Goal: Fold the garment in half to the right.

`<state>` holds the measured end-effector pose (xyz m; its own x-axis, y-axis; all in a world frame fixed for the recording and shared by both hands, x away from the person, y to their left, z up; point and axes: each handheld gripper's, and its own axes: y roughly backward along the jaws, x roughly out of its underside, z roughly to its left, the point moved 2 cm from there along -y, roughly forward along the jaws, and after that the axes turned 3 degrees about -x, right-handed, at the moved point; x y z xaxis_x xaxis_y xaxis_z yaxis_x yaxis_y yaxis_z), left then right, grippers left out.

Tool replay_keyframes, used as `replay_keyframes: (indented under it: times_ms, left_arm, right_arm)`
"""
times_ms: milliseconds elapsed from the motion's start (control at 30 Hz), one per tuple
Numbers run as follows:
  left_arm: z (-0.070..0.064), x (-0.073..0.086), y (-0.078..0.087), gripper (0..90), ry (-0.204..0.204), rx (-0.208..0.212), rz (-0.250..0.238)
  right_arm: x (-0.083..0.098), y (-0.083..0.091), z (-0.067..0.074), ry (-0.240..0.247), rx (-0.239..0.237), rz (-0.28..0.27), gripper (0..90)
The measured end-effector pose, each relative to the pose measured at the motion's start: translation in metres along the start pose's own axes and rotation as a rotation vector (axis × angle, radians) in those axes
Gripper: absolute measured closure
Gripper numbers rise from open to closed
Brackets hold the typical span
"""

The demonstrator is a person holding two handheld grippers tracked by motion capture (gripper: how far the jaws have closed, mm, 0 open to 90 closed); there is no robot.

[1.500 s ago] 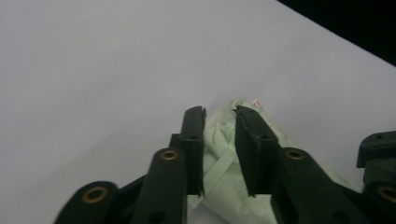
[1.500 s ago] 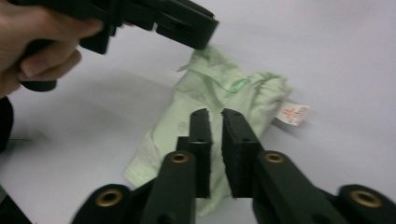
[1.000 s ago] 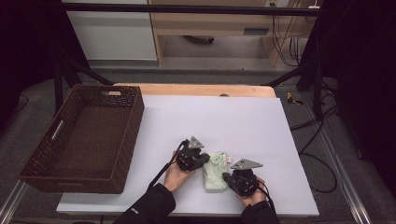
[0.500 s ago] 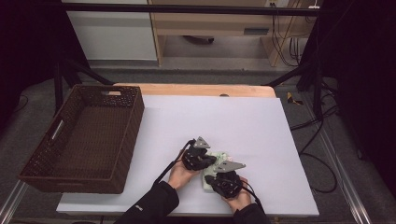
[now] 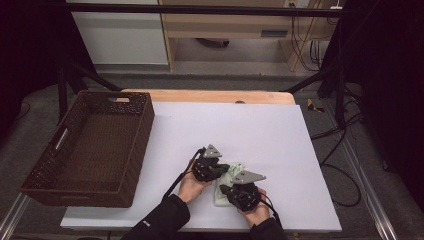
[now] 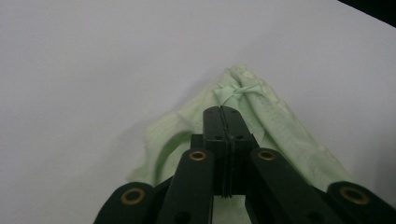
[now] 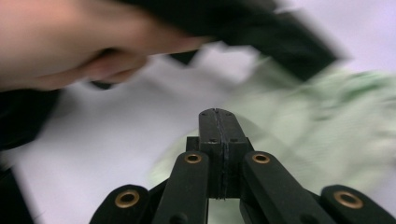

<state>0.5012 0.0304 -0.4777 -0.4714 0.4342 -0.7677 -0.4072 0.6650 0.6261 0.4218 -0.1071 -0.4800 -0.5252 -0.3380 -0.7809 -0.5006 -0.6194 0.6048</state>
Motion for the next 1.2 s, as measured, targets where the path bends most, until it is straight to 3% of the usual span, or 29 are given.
replay_keyframes:
  times_ms: [100,167,367,500,567,633,733,900,967,1100,1200]
  left_arm:
    - [0.003,0.004,-0.005,89.3,-0.007,-0.029,0.032]
    - [0.003,0.007,-0.01,89.3,-0.015,-0.04,0.046]
    - [0.002,0.006,-0.013,89.4,-0.058,-0.075,0.038]
    - [0.004,0.006,-0.012,89.3,-0.022,-0.069,0.032]
    - [0.004,0.006,-0.008,88.1,-0.015,-0.061,0.01]
    - [0.004,0.005,-0.001,81.6,0.008,-0.043,-0.022]
    - [0.005,0.004,0.013,64.5,0.015,-0.035,-0.062]
    - [0.008,0.007,0.028,33.8,0.044,0.013,-0.084]
    - [0.01,0.01,0.032,24.6,0.053,0.007,-0.078]
    - [0.01,0.016,0.037,11.0,0.072,-0.012,-0.078]
    - [0.01,0.02,0.038,6.4,0.072,-0.023,-0.074]
  right_arm:
    - [0.0,-0.005,-0.011,-0.017,0.032,0.014,90.0]
    - [0.002,-0.009,-0.012,0.006,0.061,0.046,90.0]
    - [0.007,-0.005,-0.018,0.018,0.097,0.067,90.0]
    - [0.008,-0.001,-0.019,0.006,0.098,0.064,90.0]
    - [0.008,0.003,-0.02,-0.002,0.065,0.038,90.0]
    - [0.006,0.012,-0.021,-0.017,0.046,-0.006,85.2]
    - [0.004,0.029,-0.027,-0.033,0.038,-0.068,75.7]
    - [0.009,0.048,-0.043,-0.078,0.044,-0.127,48.5]
    - [0.012,0.052,-0.048,-0.097,0.052,-0.145,35.5]
    - [0.015,0.056,-0.054,-0.118,0.057,-0.175,20.0]
    - [0.017,0.057,-0.055,-0.119,0.072,-0.167,13.9]
